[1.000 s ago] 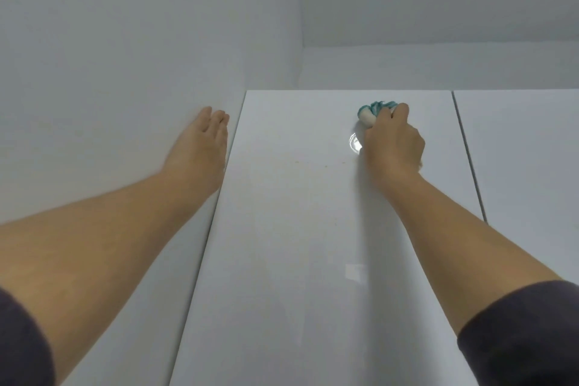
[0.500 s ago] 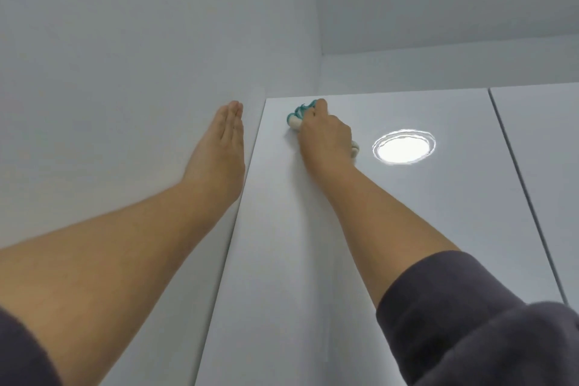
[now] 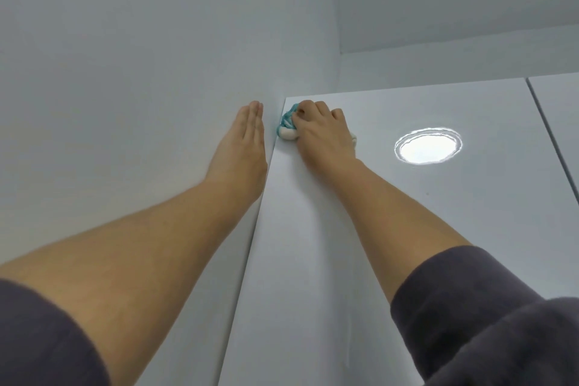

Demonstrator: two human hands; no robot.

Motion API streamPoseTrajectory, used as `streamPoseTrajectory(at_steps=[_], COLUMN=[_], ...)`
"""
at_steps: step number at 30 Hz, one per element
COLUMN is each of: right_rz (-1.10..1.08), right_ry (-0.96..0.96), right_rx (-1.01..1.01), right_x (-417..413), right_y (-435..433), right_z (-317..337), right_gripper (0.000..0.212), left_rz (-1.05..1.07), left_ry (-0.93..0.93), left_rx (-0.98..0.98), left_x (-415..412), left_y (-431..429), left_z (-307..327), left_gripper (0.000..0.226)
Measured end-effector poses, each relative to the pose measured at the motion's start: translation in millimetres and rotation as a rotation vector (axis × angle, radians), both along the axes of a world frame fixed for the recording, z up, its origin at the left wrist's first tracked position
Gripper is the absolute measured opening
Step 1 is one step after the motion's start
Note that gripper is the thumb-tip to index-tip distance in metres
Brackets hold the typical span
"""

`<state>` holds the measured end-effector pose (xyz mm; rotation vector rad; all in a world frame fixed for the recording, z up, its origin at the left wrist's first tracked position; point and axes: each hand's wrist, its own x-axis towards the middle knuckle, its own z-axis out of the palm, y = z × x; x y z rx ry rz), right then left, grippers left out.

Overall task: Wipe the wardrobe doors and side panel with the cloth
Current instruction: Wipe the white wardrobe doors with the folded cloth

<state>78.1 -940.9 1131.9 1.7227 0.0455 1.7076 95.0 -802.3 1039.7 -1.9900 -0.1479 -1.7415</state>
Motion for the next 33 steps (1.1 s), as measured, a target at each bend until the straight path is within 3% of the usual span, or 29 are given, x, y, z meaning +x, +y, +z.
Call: streamPoseTrajectory(at_steps=[5,16,23,33], right_rz=[0.128,0.14,0.094,0.147], right_ry=[0.155,0.426,0.436,0.381], right_rx=[-0.02,-0.183,-0.161,0.028], right_x=[-1,-17,-34,-82], right_y=[-3,-14,-19,-66], right_z=[2,-30,-46,-48], right_gripper=[0.022,0.034,0.038,0.05], left_rz=[-0.008,0.041,0.077,0.106], left_ry=[0.013,0.053,0.088,0.144], left_rx=[0.008,0.043,0.068,0.132], left_x=[-2,-12,-16,-11], left_y=[2,5,6,-1], left_z=[-1,-6,-16,-39], left_gripper=[0.059,0.061,0.062,0.063])
